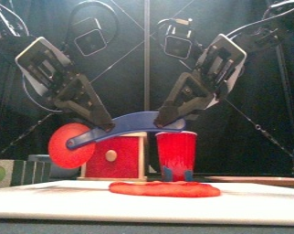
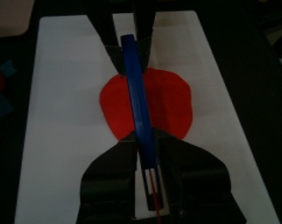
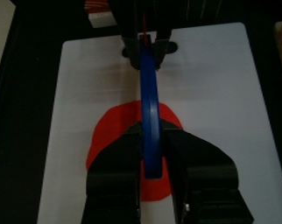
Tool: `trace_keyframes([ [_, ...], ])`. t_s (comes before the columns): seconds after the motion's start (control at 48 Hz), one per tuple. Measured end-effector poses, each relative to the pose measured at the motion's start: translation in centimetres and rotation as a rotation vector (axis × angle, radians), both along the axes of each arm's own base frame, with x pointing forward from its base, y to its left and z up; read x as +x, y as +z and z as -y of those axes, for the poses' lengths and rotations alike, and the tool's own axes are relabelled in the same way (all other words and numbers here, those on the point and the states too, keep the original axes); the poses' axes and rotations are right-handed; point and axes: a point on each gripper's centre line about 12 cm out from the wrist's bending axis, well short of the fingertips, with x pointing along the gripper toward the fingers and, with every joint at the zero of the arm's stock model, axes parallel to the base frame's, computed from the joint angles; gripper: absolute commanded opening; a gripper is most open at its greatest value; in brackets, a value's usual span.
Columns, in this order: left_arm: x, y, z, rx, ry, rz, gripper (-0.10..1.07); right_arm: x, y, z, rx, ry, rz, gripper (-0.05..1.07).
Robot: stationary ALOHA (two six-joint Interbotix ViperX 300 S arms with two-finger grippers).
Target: Cut dough in half
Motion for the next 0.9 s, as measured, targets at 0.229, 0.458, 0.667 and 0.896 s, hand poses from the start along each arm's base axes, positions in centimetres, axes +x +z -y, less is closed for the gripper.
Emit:
trace_keyframes([
  [0.229,0.5,-0.6,0.3,0.004,-0.006,-0.015,0.52,-0.1,-0.2,0.0,-0.006,0.003,-0.024,0.32],
  [0.458,0.8,-1.3,0.4,0.006,-0.008,-0.032,0.52,-0.1,-0.2,0.0,-0.021,0.013,-0.04,0.32],
  [0.667,1.3,-1.7,0.8,0.005,-0.013,-0.044,0.52,-0.2,-0.5,0.0,-0.027,0.016,-0.057,0.32],
  [0.896,1.6,-1.4,1.8,-0.009,-0.024,-0.05,0.52,-0.3,-0.6,-0.9,-0.025,0.036,-0.061,0.32],
])
